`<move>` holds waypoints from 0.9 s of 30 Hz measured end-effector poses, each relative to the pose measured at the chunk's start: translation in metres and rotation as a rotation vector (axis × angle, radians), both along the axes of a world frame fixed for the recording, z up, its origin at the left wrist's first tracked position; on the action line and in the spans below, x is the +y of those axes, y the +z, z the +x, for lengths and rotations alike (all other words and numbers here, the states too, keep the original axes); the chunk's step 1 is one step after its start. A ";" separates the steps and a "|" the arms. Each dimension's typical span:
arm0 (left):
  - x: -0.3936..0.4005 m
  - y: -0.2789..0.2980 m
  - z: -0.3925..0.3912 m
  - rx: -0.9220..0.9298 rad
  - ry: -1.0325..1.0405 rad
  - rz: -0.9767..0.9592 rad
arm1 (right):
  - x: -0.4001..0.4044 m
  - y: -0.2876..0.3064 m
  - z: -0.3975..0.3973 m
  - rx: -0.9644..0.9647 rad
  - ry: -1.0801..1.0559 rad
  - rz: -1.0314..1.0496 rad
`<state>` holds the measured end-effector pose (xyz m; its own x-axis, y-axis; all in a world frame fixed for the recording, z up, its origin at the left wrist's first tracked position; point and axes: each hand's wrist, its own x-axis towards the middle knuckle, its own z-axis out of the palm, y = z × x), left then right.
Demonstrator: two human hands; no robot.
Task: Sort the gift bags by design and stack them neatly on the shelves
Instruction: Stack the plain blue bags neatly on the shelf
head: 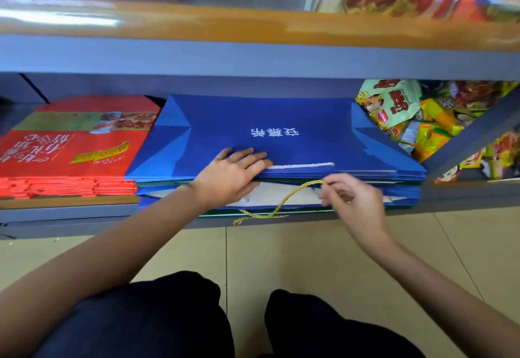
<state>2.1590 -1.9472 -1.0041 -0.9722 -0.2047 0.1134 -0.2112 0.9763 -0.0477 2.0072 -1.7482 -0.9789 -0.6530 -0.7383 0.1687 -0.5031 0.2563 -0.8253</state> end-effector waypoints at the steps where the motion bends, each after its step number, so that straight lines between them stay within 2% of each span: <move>1: -0.001 0.003 -0.001 0.043 0.003 0.000 | -0.005 -0.006 0.009 -0.038 -0.013 -0.021; 5: -0.008 0.022 -0.006 0.126 0.038 -0.005 | -0.030 -0.029 0.032 -0.016 -0.010 -0.069; 9: -0.014 0.034 -0.009 0.099 0.042 0.017 | -0.054 -0.043 0.031 0.120 0.169 0.261; 11: -0.015 0.035 -0.009 0.079 0.041 0.026 | -0.061 -0.046 0.021 0.318 0.188 0.453; 13: -0.013 0.033 -0.008 0.053 0.036 0.026 | -0.061 -0.047 0.015 0.596 0.257 0.608; 15: -0.012 0.030 -0.007 0.044 0.023 0.013 | -0.055 -0.050 0.016 0.792 0.395 0.574; 17: -0.012 0.027 -0.006 0.027 0.015 0.008 | -0.052 -0.058 0.012 0.859 0.384 0.481; 19: -0.013 0.024 -0.006 0.039 0.002 0.001 | -0.054 -0.056 0.010 0.871 0.367 0.453; 23: -0.012 0.012 -0.004 0.075 -0.016 -0.111 | -0.047 -0.045 0.021 0.897 0.441 0.248; 27: -0.004 -0.018 0.004 -0.057 -0.012 -0.171 | -0.020 -0.033 0.013 0.813 0.356 0.094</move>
